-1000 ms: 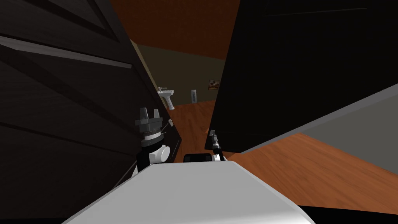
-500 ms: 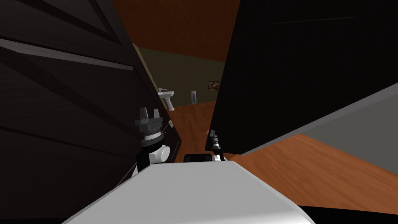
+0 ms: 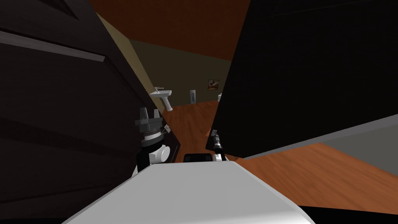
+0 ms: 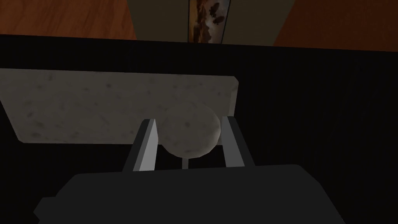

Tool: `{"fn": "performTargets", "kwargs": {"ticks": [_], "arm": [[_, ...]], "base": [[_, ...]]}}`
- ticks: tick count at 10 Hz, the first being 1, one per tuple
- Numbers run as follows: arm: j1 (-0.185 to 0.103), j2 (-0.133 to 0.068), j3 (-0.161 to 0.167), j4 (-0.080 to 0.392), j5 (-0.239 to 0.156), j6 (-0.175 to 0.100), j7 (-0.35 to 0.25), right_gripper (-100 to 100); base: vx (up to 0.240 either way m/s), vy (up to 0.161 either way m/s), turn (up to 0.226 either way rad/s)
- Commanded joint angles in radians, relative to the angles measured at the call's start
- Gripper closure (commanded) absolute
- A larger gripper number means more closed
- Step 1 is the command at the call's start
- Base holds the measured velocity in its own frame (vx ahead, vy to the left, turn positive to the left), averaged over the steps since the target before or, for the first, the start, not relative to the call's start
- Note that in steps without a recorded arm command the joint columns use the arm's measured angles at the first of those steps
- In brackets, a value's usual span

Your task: Push the door open

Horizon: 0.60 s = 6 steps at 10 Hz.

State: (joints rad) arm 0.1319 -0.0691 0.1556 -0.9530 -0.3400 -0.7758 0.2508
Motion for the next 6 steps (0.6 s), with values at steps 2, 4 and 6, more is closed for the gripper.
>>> {"fn": "performTargets", "kwargs": {"ticks": [2,4,6], "arm": [[-0.013,-0.017,-0.044,0.013,-0.018,-0.014,0.009,100],[-0.016,-0.016,-0.063,0.015,-0.027,-0.014,0.019,100],[-0.014,-0.001,-0.057,0.017,-0.031,-0.016,0.041,-100]], "base": [[0.208,0.018,-0.078],[0.154,0.009,-0.081],[0.055,-0.019,-0.134]]}}
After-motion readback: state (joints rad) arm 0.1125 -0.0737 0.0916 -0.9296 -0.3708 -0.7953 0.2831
